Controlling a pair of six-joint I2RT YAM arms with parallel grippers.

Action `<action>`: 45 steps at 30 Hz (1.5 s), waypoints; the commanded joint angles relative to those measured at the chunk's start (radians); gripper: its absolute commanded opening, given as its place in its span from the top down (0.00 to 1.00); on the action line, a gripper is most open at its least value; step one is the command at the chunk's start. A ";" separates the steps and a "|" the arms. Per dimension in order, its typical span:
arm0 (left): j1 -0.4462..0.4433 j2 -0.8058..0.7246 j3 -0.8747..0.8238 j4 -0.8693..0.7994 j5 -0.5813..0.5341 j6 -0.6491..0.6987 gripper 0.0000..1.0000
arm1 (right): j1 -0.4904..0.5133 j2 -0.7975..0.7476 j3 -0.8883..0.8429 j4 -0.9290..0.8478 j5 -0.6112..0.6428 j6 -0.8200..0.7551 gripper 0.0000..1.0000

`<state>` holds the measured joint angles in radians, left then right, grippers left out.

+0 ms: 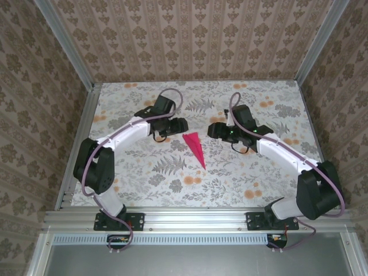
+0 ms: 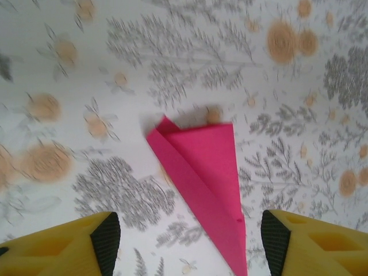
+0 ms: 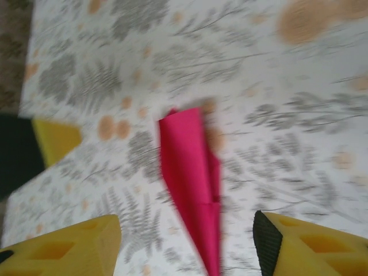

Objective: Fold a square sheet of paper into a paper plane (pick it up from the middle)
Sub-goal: Fold the wing for the fifth time at the center of the table, then turn over a paper plane at the center of the table.

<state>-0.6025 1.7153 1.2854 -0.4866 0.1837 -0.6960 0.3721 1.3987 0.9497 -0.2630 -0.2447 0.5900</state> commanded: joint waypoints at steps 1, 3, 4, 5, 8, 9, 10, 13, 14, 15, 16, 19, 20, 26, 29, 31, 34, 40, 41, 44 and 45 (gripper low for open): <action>-0.053 0.002 -0.022 -0.064 -0.031 -0.118 0.31 | -0.041 -0.034 -0.054 -0.081 0.117 -0.034 0.32; -0.089 0.020 -0.026 -0.042 -0.015 -0.158 0.31 | -0.059 -0.035 -0.072 -0.080 0.120 -0.033 0.30; -0.102 0.028 -0.024 -0.036 -0.011 -0.173 0.32 | -0.064 -0.034 -0.080 -0.077 0.120 -0.032 0.29; -0.116 0.041 -0.019 -0.033 -0.009 -0.187 0.33 | -0.068 -0.033 -0.088 -0.070 0.122 -0.029 0.28; -0.141 0.083 0.005 -0.039 -0.015 -0.213 0.34 | -0.073 -0.029 -0.106 -0.052 0.122 -0.019 0.27; -0.147 0.104 0.016 -0.045 -0.011 -0.217 0.35 | -0.075 -0.029 -0.110 -0.048 0.121 -0.015 0.26; -0.149 0.123 0.028 -0.050 -0.009 -0.219 0.37 | -0.075 -0.026 -0.115 -0.044 0.119 -0.013 0.26; -0.152 0.167 0.051 -0.055 -0.006 -0.231 0.41 | -0.077 -0.022 -0.118 -0.035 0.112 -0.006 0.26; -0.151 0.178 0.055 -0.059 -0.007 -0.231 0.43 | -0.076 -0.021 -0.121 -0.036 0.111 -0.006 0.26; -0.152 0.189 0.060 -0.061 -0.006 -0.232 0.45 | -0.077 -0.020 -0.121 -0.035 0.109 -0.005 0.26; -0.151 0.194 0.063 -0.061 -0.005 -0.232 0.46 | -0.076 -0.019 -0.121 -0.032 0.106 -0.004 0.26; -0.148 0.200 0.062 -0.056 -0.003 -0.236 0.57 | -0.076 -0.015 -0.122 -0.030 0.099 0.002 0.26; -0.148 0.198 0.057 -0.051 -0.004 -0.237 0.62 | -0.077 -0.015 -0.121 -0.030 0.096 0.004 0.26; -0.131 0.166 0.014 0.009 0.025 -0.240 0.91 | -0.077 -0.015 -0.122 -0.017 0.075 0.028 0.26; -0.123 0.133 -0.011 0.075 0.059 -0.213 1.00 | -0.076 -0.015 -0.126 -0.006 0.056 0.036 0.26; -0.124 0.105 -0.018 0.118 0.090 -0.168 1.00 | -0.076 -0.016 -0.132 0.009 0.032 0.040 0.26; -0.124 0.063 -0.025 0.182 0.147 -0.104 1.00 | -0.076 -0.034 -0.148 0.040 -0.007 0.052 0.26; -0.109 0.036 -0.068 0.259 0.215 -0.051 1.00 | -0.073 -0.066 -0.187 0.120 -0.085 0.070 0.29; -0.105 0.044 -0.082 0.284 0.238 -0.054 1.00 | -0.072 -0.067 -0.191 0.128 -0.093 0.071 0.30; -0.090 0.074 -0.111 0.354 0.297 -0.064 1.00 | -0.066 -0.069 -0.203 0.140 -0.104 0.071 0.32; -0.086 0.086 -0.122 0.387 0.322 -0.066 1.00 | -0.064 -0.068 -0.208 0.143 -0.105 0.071 0.33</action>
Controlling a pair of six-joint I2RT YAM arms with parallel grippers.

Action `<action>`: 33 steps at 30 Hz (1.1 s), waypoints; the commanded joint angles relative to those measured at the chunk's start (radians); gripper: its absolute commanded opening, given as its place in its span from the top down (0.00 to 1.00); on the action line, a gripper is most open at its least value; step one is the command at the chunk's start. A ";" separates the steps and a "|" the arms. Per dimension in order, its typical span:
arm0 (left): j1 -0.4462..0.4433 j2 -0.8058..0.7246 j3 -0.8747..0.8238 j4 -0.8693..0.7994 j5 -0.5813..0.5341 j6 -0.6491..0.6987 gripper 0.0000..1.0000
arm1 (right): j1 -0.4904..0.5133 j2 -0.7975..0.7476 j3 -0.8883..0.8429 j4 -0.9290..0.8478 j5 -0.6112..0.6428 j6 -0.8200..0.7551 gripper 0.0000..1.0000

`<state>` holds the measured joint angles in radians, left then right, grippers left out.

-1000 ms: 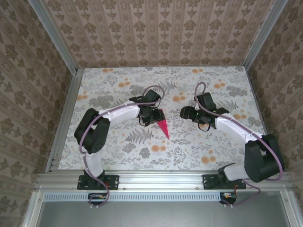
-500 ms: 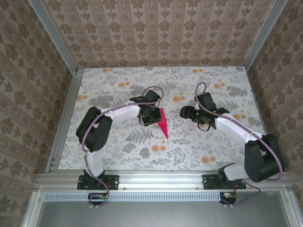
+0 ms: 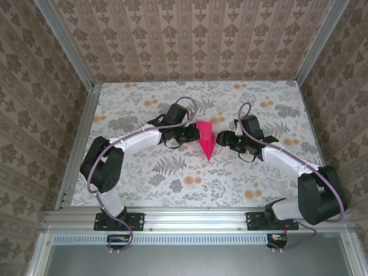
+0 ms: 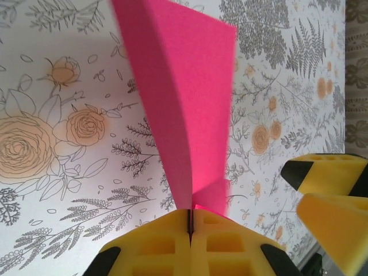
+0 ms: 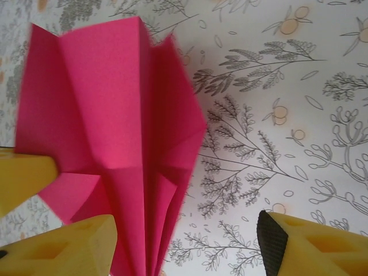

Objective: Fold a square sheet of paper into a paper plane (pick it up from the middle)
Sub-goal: Turn over a paper plane at the center of the table, then move the paper plane to the center of the table.

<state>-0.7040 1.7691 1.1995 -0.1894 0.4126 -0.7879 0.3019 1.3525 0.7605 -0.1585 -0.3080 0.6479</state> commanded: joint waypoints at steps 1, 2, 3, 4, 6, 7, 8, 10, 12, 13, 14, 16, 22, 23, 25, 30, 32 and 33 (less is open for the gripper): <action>0.020 0.039 -0.046 0.116 0.107 0.024 1.00 | 0.007 -0.021 -0.022 0.042 -0.043 0.013 0.33; 0.023 0.045 -0.053 0.127 0.106 0.020 1.00 | 0.010 -0.020 -0.025 0.042 -0.042 0.015 0.34; 0.026 0.053 -0.056 0.135 0.109 0.024 1.00 | 0.012 -0.019 -0.027 0.042 -0.042 0.013 0.34; 0.031 0.061 -0.058 0.137 0.109 0.028 1.00 | 0.015 -0.015 -0.029 0.043 -0.041 0.012 0.35; 0.042 0.083 -0.065 0.150 0.120 0.027 1.00 | 0.026 -0.003 -0.027 0.039 -0.033 0.006 0.36; 0.045 0.092 -0.071 0.162 0.124 0.029 1.00 | 0.032 0.001 -0.026 0.036 -0.029 0.005 0.37; 0.050 0.102 -0.077 0.165 0.125 0.026 1.00 | 0.042 0.008 -0.023 0.033 -0.021 0.002 0.38; 0.057 0.123 -0.088 0.181 0.139 0.031 1.00 | 0.059 0.022 -0.015 0.021 0.001 -0.006 0.39; 0.064 0.141 -0.103 0.183 0.141 0.034 1.00 | 0.081 0.031 -0.006 0.007 0.024 -0.010 0.40; 0.067 0.145 -0.112 0.187 0.141 0.036 1.00 | 0.088 0.045 -0.001 -0.001 0.036 -0.011 0.40; 0.073 0.148 -0.125 0.194 0.141 0.034 1.00 | 0.101 0.065 0.006 -0.009 0.047 -0.015 0.40; 0.085 0.148 -0.148 0.218 0.146 0.023 1.00 | 0.123 0.083 0.022 -0.023 0.067 -0.021 0.40; 0.103 0.147 -0.181 0.245 0.147 0.009 1.00 | 0.210 0.159 0.086 -0.064 0.116 -0.034 0.42; 0.103 0.147 -0.182 0.246 0.149 0.009 1.00 | 0.223 0.173 0.097 -0.069 0.121 -0.034 0.43; 0.104 0.147 -0.183 0.244 0.149 0.009 1.00 | 0.240 0.199 0.116 -0.078 0.125 -0.032 0.45; 0.106 0.144 -0.187 0.236 0.146 0.016 1.00 | 0.263 0.259 0.160 -0.101 0.132 -0.029 0.45; 0.106 0.143 -0.188 0.236 0.147 0.015 1.00 | 0.265 0.277 0.171 -0.106 0.130 -0.029 0.44; 0.107 0.143 -0.187 0.235 0.147 0.016 1.00 | 0.268 0.286 0.178 -0.109 0.127 -0.031 0.44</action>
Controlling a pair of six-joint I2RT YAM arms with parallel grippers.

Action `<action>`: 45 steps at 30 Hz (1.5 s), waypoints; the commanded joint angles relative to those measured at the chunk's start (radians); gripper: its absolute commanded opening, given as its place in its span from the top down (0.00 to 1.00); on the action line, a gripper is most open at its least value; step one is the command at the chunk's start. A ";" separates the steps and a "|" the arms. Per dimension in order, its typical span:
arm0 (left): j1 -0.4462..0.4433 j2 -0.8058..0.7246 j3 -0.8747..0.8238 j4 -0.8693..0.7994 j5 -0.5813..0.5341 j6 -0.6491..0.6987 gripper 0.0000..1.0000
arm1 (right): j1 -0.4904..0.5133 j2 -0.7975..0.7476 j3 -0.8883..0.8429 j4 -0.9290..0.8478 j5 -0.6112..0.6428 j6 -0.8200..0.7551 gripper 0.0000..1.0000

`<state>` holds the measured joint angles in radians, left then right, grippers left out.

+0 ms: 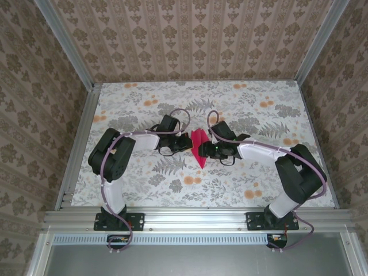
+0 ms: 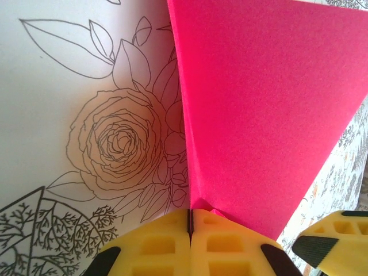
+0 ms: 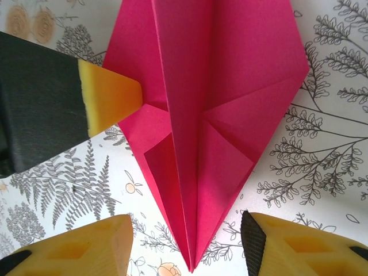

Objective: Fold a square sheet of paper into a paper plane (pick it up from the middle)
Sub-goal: Move the paper plane to the center of the table.

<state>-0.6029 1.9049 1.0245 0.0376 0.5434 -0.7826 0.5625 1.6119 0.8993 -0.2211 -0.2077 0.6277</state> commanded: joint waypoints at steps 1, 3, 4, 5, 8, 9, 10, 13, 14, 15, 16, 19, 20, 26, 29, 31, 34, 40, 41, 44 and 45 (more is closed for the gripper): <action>0.006 0.008 -0.013 0.008 0.016 0.011 1.00 | 0.010 0.035 0.045 -0.050 0.028 -0.012 0.44; 0.006 0.008 -0.011 0.005 0.015 0.010 1.00 | 0.015 0.054 0.056 -0.055 0.027 -0.017 0.44; 0.006 0.008 -0.012 0.005 0.015 0.011 1.00 | 0.018 0.060 0.062 -0.056 0.025 -0.019 0.44; 0.006 0.008 -0.012 0.005 0.015 0.010 1.00 | 0.022 0.067 0.067 -0.054 0.018 -0.020 0.44; 0.006 0.008 -0.009 0.004 0.016 0.010 1.00 | 0.030 0.086 0.081 -0.042 -0.008 -0.028 0.46; 0.006 0.008 -0.010 0.003 0.016 0.011 1.00 | 0.034 0.090 0.087 -0.043 -0.007 -0.030 0.47; 0.006 0.008 -0.009 0.001 0.016 0.011 1.00 | 0.037 0.094 0.091 -0.043 -0.007 -0.032 0.49; 0.006 0.009 -0.009 0.001 0.019 0.011 1.00 | 0.045 0.106 0.105 -0.045 -0.007 -0.037 0.50; 0.006 0.009 -0.008 0.002 0.019 0.010 1.00 | 0.046 0.114 0.111 -0.048 -0.007 -0.039 0.50; 0.006 0.009 -0.008 0.002 0.019 0.011 1.00 | 0.048 0.122 0.117 -0.055 -0.003 -0.041 0.50; 0.005 0.008 -0.008 0.002 0.019 0.010 1.00 | 0.050 0.131 0.125 -0.062 0.003 -0.041 0.50; 0.006 0.006 -0.009 0.002 0.020 0.011 1.00 | 0.054 0.153 0.139 -0.073 0.016 -0.043 0.51; 0.006 0.006 -0.012 0.001 0.020 0.012 1.00 | 0.055 0.158 0.141 -0.072 0.016 -0.043 0.52; 0.006 0.003 -0.012 0.003 0.021 0.010 1.00 | 0.063 0.185 0.177 -0.101 0.064 -0.040 0.60; 0.006 -0.002 -0.015 0.002 0.019 0.010 1.00 | 0.074 0.209 0.208 -0.140 0.110 -0.042 0.65; 0.006 -0.008 -0.018 -0.001 0.014 0.010 0.99 | 0.078 0.226 0.225 -0.165 0.142 -0.039 0.68; 0.006 -0.022 -0.020 -0.013 0.004 0.010 0.94 | 0.086 0.242 0.247 -0.200 0.189 -0.031 0.74; 0.030 -0.091 -0.041 -0.041 -0.023 -0.001 0.75 | 0.107 0.247 0.283 -0.253 0.254 -0.035 0.89; 0.040 -0.110 -0.047 -0.048 -0.030 -0.001 0.73 | 0.112 0.246 0.291 -0.266 0.266 -0.038 0.90; 0.082 -0.185 -0.077 -0.084 -0.063 -0.007 0.64 | 0.135 0.238 0.322 -0.310 0.324 -0.050 0.93; 0.101 -0.215 -0.086 -0.104 -0.079 -0.007 0.61 | 0.144 0.236 0.334 -0.347 0.348 -0.053 0.93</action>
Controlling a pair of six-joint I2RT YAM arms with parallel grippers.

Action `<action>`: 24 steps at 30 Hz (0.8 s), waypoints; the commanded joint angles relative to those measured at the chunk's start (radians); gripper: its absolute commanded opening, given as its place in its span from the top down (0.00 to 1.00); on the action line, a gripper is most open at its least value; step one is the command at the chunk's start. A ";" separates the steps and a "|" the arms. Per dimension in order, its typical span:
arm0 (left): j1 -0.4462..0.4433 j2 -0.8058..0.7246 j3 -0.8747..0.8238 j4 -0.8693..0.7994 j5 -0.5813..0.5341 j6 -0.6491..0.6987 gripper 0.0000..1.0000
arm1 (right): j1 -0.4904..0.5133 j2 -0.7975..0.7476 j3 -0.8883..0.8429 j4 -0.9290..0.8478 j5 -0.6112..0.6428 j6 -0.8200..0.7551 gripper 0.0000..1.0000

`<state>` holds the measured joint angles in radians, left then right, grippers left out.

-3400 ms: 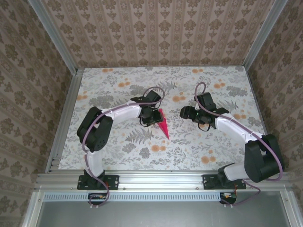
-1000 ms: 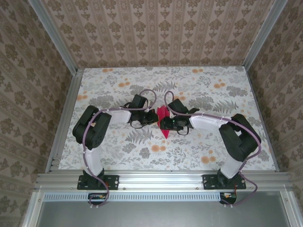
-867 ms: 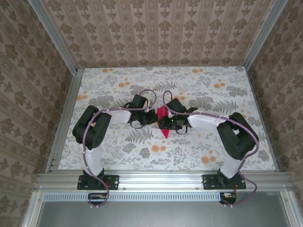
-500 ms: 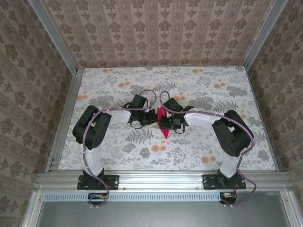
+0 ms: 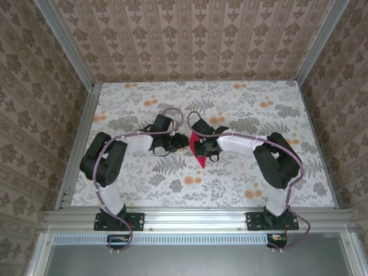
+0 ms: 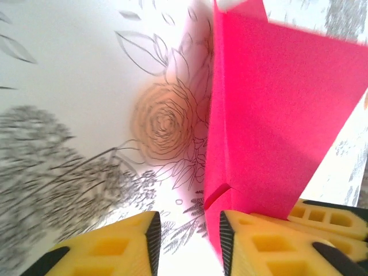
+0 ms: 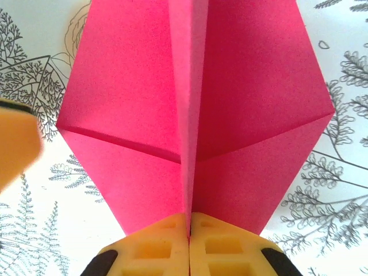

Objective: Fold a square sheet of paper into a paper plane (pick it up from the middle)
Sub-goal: Move the paper plane to the center of the table.

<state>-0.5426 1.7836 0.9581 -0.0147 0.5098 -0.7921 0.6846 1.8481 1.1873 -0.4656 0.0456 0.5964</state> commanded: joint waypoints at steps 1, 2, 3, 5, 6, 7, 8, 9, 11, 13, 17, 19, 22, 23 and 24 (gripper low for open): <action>0.061 -0.127 -0.032 -0.075 -0.064 0.003 0.59 | 0.033 0.000 0.058 -0.119 0.114 -0.025 0.93; 0.077 -0.155 -0.042 -0.098 -0.086 0.006 0.57 | 0.041 0.000 0.069 -0.132 0.130 -0.027 0.93; 0.108 -0.189 -0.050 -0.135 -0.117 0.008 0.55 | 0.050 0.006 0.081 -0.143 0.145 -0.029 0.93; 0.149 -0.253 -0.068 -0.203 -0.184 0.011 0.51 | 0.064 0.023 0.105 -0.161 0.161 -0.028 0.93; 0.170 -0.287 -0.080 -0.237 -0.221 0.010 0.48 | 0.071 0.039 0.119 -0.169 0.165 -0.026 0.92; 0.190 -0.312 -0.092 -0.262 -0.249 0.007 0.46 | 0.075 0.052 0.132 -0.175 0.169 -0.024 0.92; 0.212 -0.346 -0.107 -0.285 -0.275 0.003 0.43 | 0.079 0.068 0.147 -0.182 0.172 -0.022 0.92; 0.237 -0.377 -0.123 -0.304 -0.292 -0.001 0.39 | 0.081 0.087 0.165 -0.186 0.170 -0.020 0.91; 0.278 -0.429 -0.155 -0.328 -0.315 -0.006 0.34 | 0.084 0.113 0.186 -0.187 0.162 -0.016 0.91; 0.313 -0.469 -0.181 -0.350 -0.327 -0.004 0.30 | 0.084 0.136 0.207 -0.189 0.154 -0.014 0.90; 0.354 -0.533 -0.201 -0.400 -0.349 0.013 0.22 | 0.087 0.171 0.232 -0.197 0.147 -0.007 0.87; 0.364 -0.548 -0.205 -0.414 -0.355 0.024 0.20 | 0.087 0.182 0.238 -0.198 0.144 -0.003 0.84; 0.371 -0.555 -0.205 -0.424 -0.358 0.033 0.17 | 0.087 0.194 0.243 -0.196 0.139 0.003 0.80; 0.372 -0.555 -0.205 -0.425 -0.357 0.033 0.17 | 0.086 0.196 0.242 -0.196 0.138 0.005 0.80; 0.372 -0.554 -0.205 -0.426 -0.356 0.033 0.17 | 0.086 0.197 0.245 -0.196 0.138 0.007 0.81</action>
<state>-0.1795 1.2446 0.7586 -0.4023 0.1741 -0.7837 0.7666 2.0285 1.4010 -0.6220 0.1734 0.5835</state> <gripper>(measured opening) 0.833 0.193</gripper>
